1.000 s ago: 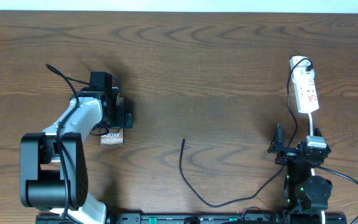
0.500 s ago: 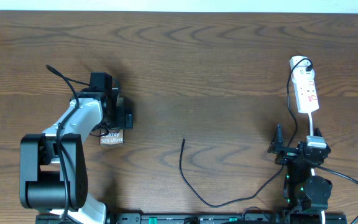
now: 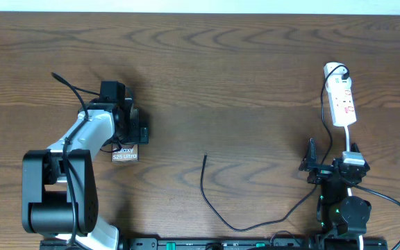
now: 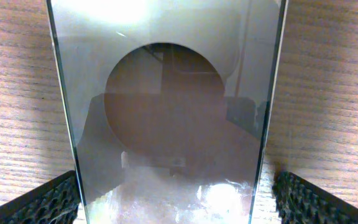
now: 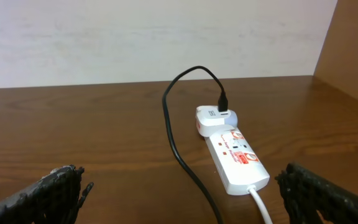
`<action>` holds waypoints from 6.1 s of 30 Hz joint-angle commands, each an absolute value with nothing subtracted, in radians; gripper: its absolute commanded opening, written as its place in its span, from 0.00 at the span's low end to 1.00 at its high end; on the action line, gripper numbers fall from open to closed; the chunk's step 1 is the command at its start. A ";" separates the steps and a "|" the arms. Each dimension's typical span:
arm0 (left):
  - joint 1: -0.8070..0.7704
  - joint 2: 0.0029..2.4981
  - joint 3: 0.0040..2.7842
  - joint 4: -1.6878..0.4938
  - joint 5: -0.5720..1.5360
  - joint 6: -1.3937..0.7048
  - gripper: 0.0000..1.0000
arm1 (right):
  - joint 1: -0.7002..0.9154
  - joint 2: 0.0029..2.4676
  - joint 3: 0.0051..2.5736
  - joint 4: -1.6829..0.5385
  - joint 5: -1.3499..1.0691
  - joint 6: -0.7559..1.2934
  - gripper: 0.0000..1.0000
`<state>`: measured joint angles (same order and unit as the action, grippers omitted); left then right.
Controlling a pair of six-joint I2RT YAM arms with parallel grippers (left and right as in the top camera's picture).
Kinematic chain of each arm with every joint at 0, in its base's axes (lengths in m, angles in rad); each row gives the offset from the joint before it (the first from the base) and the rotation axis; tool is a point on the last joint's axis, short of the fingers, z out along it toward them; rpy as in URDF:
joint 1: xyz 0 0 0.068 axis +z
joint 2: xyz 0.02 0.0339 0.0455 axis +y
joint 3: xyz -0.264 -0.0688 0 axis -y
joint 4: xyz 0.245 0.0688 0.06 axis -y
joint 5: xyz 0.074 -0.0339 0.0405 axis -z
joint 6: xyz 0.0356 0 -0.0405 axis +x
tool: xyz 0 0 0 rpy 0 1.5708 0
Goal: Plug charger to phone and switch on socket
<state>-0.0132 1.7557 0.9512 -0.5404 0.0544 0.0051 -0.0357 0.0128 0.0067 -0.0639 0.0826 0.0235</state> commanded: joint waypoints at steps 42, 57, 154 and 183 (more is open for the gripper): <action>-0.012 1.798 0.900 -0.530 0.044 0.116 0.99 | -0.025 0.009 0.006 -0.068 0.091 0.036 0.99; -0.012 1.798 0.899 -0.529 0.044 0.116 0.87 | -0.025 0.009 0.006 -0.068 0.091 0.036 0.99; -0.012 1.788 1.114 -0.725 0.044 0.130 0.07 | -0.025 0.009 0.006 -0.068 0.091 0.036 0.99; -0.012 1.792 0.941 -0.576 0.078 0.126 0.27 | -0.025 0.009 0.006 -0.068 0.091 0.036 0.99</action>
